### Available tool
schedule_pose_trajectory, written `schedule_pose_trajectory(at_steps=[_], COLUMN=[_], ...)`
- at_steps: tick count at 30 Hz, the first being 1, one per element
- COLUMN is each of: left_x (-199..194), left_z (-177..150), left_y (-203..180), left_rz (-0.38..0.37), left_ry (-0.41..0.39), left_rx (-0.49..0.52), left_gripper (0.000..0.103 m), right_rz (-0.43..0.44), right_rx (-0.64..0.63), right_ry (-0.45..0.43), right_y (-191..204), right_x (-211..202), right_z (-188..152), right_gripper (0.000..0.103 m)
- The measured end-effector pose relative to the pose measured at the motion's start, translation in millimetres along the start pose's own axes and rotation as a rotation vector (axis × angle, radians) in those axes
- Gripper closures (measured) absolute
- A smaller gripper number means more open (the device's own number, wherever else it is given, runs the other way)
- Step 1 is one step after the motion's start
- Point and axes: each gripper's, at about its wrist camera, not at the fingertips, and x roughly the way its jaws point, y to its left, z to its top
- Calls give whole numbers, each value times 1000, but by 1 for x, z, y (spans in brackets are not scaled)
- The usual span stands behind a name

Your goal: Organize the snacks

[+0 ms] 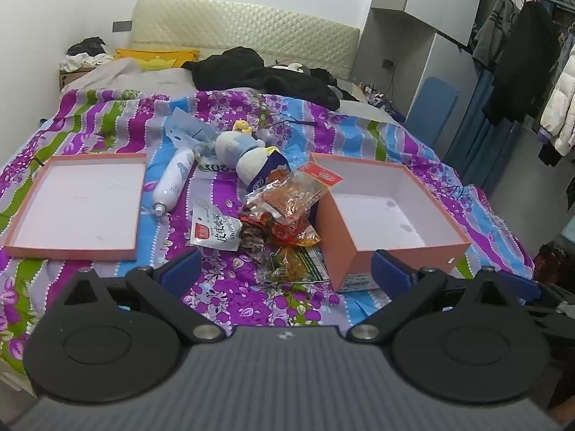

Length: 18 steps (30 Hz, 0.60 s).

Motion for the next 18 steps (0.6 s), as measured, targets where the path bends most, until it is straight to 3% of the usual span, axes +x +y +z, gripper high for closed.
schedule_pose_trajectory(at_steps=[18], left_x=[-2], left_z=[0], left_y=[-1], left_rz=[-19], left_ry=[5], left_rx=[2], left_gripper=[1], right_rz=[-2], right_rx=[11], right_ry=[-2], right_y=[-2], right_x=[4], right_z=[-1], right_gripper=[0])
